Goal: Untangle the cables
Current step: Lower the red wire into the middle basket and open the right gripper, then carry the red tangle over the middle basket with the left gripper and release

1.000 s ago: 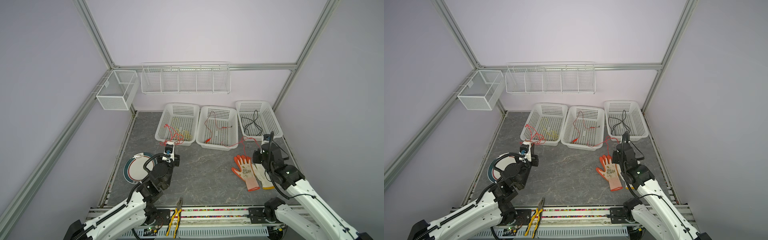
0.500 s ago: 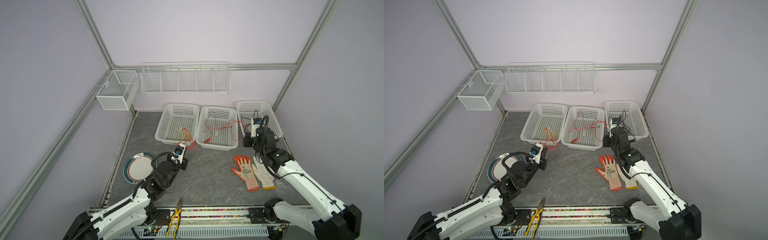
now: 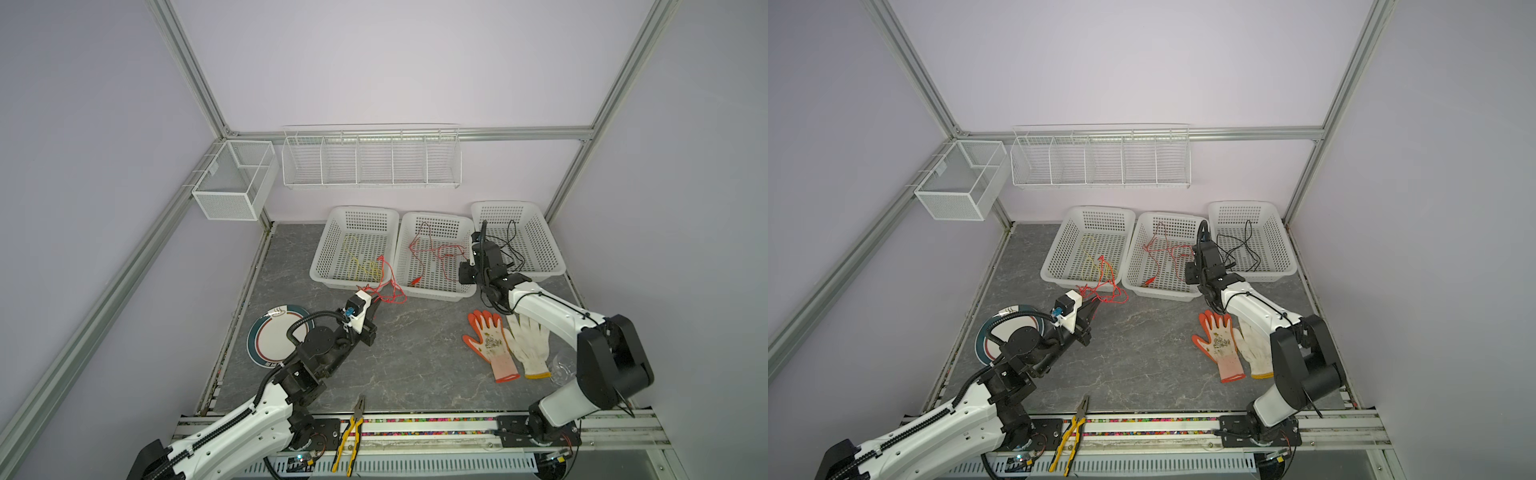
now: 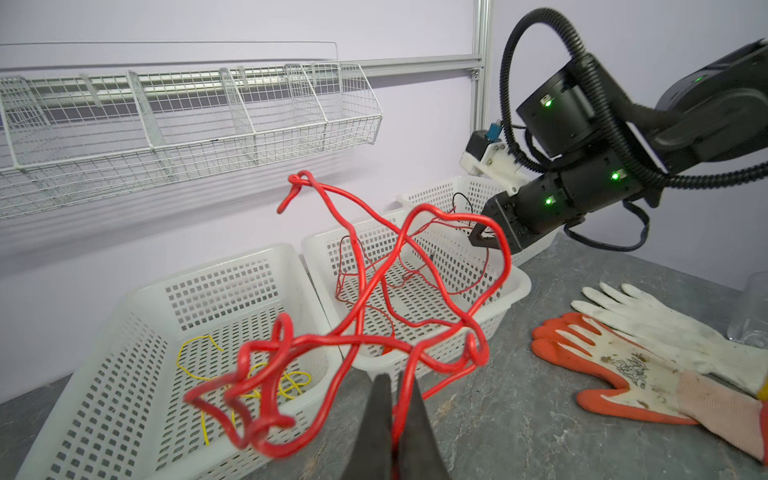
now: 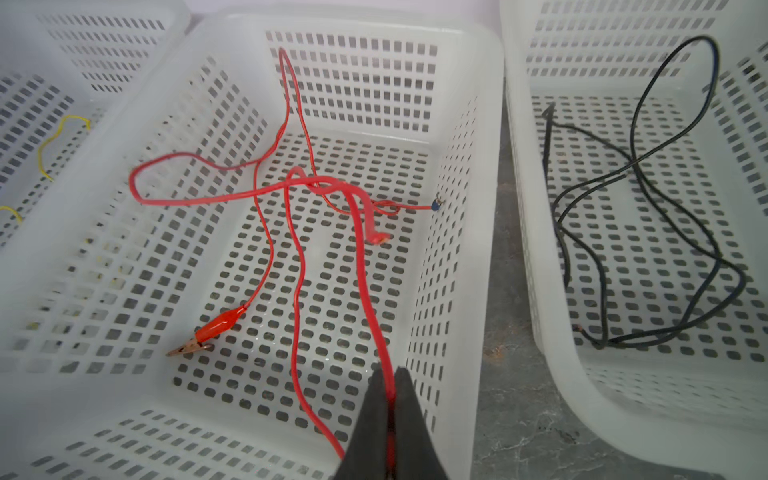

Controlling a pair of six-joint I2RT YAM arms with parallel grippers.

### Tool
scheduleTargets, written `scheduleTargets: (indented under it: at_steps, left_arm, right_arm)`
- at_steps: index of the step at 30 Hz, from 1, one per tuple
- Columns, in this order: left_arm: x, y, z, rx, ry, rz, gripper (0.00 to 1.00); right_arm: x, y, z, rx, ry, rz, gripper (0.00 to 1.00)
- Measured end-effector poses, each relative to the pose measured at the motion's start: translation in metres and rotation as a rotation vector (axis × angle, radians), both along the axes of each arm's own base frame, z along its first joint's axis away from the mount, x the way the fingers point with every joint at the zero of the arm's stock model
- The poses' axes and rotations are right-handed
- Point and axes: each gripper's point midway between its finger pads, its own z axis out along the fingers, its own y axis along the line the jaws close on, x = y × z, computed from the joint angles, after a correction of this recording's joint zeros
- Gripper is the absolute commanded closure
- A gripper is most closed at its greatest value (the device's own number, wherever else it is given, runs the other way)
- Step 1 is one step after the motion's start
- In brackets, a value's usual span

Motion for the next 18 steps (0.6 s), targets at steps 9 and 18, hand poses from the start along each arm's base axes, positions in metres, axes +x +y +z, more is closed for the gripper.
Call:
scheduleTargets:
  at_steps: [9,18]
  left_arm:
    - [0.009,0.005,0.007,-0.02,-0.008,0.059,1.0]
    - [0.033,-0.017,0.028,-0.008,-0.001,0.082,1.0]
  right_arm:
    - [0.001,0.012,-0.017,0.034,0.043,0.04,0.68]
    - [-0.007,0.017,0.044,0.098,-0.09,0.093,0.3]
